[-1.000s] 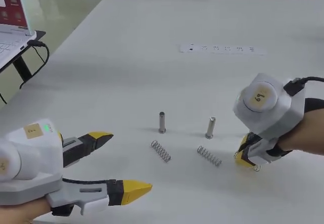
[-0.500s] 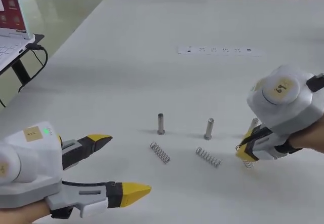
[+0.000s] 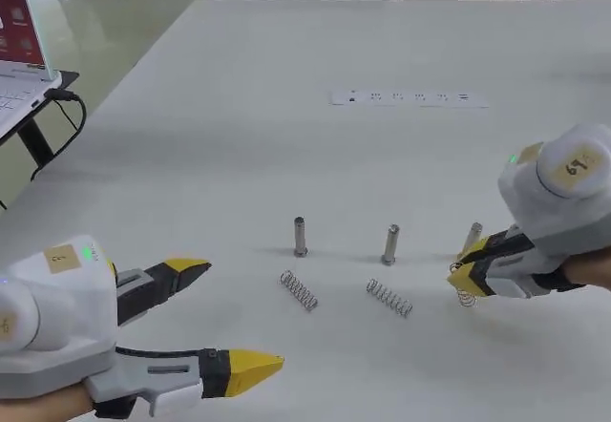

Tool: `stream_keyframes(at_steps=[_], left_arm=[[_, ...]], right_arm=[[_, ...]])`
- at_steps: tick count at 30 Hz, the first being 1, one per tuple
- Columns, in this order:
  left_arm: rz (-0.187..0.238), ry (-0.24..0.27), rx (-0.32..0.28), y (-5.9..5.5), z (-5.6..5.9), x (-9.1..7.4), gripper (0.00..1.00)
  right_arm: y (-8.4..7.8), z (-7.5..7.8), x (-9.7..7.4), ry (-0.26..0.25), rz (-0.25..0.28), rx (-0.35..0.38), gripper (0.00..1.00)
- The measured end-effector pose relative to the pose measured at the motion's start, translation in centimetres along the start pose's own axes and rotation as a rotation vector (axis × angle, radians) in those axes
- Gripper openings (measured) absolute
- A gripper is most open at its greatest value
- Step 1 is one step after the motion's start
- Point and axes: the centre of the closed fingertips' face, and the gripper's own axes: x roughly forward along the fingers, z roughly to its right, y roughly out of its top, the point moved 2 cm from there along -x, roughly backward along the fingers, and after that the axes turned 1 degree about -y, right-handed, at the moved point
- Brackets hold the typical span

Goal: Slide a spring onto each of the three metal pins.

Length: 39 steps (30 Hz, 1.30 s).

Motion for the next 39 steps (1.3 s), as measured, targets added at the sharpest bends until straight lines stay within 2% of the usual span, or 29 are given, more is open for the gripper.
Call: stream_keyframes(at_steps=[7, 11, 15, 19, 22, 24, 29, 32, 39], left_arm=[[0.004, 0.001, -0.001, 0.1, 0.0, 0.0, 0.78], [0.003, -0.001, -0.001, 0.1, 0.0, 0.0, 0.78], [0.003, -0.002, -0.001, 0.1, 0.0, 0.0, 0.79], [0.003, -0.003, -0.001, 0.1, 0.0, 0.1, 0.79], [0.002, -0.004, -0.001, 0.0, 0.0, 0.1, 0.79], [0.001, -0.004, -0.001, 0.0, 0.0, 0.1, 0.79], [0.003, 0.000, -0.003, 0.0, 0.0, 0.1, 0.79], [0.002, 0.001, -0.003, 0.0, 0.0, 0.1, 0.78], [-0.002, 0.002, -0.004, -0.1, 0.1, 0.2, 0.78]], right_arm=[[2.0, 0.8, -2.0, -0.033, 0.111, 0.041, 0.08], [2.9, 1.7, -3.3, -0.073, 0.178, 0.059, 0.08], [3.3, 2.5, -4.1, -0.106, 0.230, 0.071, 0.08], [3.7, 3.8, -5.1, -0.159, 0.301, 0.109, 0.08], [3.8, 4.6, -5.6, -0.180, 0.341, 0.140, 0.08], [4.0, 4.9, -5.8, -0.191, 0.373, 0.154, 0.08], [3.3, 5.9, -5.5, -0.208, 0.404, 0.180, 0.08], [3.1, 6.3, -5.1, -0.209, 0.439, 0.205, 0.08], [2.4, 6.8, -4.5, -0.214, 0.459, 0.221, 0.08]])
